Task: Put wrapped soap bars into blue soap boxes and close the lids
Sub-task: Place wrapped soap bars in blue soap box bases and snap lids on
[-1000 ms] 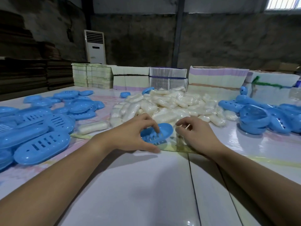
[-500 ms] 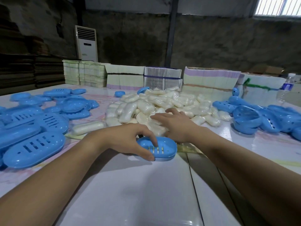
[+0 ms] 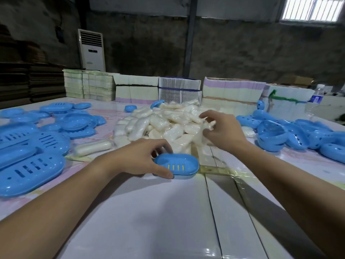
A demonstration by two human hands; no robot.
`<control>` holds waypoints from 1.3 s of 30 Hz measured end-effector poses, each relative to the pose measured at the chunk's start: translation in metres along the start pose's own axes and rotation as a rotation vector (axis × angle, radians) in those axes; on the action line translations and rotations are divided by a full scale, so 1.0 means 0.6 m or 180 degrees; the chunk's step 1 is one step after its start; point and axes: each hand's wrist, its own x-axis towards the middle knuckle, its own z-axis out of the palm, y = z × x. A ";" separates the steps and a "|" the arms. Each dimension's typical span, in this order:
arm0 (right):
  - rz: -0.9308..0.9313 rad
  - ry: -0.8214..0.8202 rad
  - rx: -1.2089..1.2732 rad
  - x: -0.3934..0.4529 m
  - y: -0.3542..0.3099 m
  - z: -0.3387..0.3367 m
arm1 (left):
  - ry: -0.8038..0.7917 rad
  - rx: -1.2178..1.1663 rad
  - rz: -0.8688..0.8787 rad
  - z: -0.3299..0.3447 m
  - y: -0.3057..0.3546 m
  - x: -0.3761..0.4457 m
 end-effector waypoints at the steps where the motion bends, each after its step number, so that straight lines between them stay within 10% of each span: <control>1: 0.0357 0.0151 0.0519 -0.002 0.001 -0.012 | 0.0093 -0.0081 -0.0044 0.008 0.003 0.002; 7: 0.1559 -0.0204 0.2703 -0.052 -0.003 -0.035 | 0.0551 -0.0476 -0.0318 0.047 0.022 0.016; 19: 0.1693 0.0093 0.2887 -0.097 -0.034 0.021 | 0.0797 -0.0343 -0.0233 0.061 0.032 0.019; 26: 0.0643 -0.0286 0.0951 -0.093 -0.039 0.006 | 0.0934 -0.0080 -0.0276 0.068 0.041 0.019; 39: 0.0090 -0.1604 0.0686 -0.089 0.039 -0.051 | 0.0124 0.0532 -0.0425 0.031 0.067 0.045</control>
